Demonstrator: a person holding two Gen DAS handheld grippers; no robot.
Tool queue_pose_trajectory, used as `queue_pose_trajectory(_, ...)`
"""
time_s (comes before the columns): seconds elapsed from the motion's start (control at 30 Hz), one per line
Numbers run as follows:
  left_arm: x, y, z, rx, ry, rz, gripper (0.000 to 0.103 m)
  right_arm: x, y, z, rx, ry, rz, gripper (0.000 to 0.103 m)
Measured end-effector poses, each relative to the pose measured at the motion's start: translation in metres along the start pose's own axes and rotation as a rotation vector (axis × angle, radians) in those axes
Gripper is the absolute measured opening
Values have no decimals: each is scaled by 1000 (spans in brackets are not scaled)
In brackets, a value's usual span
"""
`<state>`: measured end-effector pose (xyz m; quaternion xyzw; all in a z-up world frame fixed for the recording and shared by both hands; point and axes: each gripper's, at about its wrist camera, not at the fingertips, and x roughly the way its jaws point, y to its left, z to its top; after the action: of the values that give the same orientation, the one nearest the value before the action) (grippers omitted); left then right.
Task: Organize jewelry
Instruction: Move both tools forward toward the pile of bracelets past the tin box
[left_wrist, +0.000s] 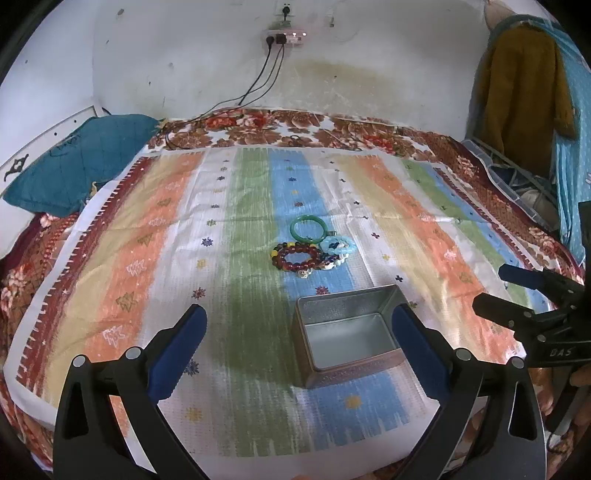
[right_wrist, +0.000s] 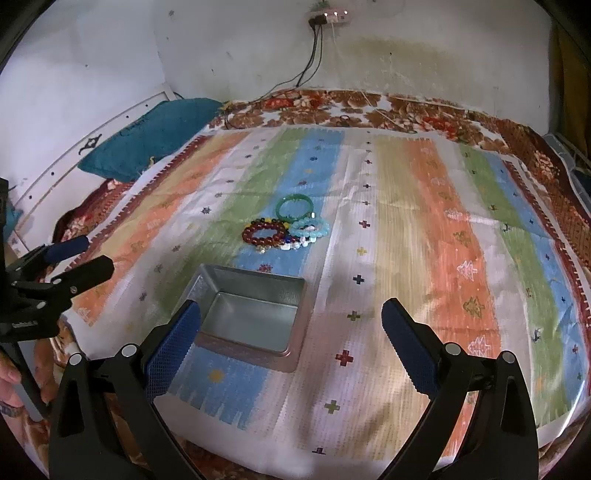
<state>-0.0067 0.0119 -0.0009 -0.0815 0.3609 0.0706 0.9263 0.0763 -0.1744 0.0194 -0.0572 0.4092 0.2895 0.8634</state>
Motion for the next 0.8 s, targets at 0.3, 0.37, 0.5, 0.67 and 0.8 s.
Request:
queue_pose_trajectory(0.3,1,0,5,19,6,6,98,-2,-1,0,8,-10,-5,99)
queue_pose_trajectory(0.37,2,0,4,22,8,4,98,0,0,0,4,-6,-6,99)
queue_pose_trajectory(0.5,4,-2,5,25,17,-6,98,-3,-2,0,0,-13,-6,99)
queue_pose_trajectory(0.67,4,-1,4,23,18,-12,98,-4,-1,0,1,-13,-7,99)
queue_pose_trajectory(0.8,4,-2,3,30,21,-12,98,-3,-2,1,0,-12,-6,99)
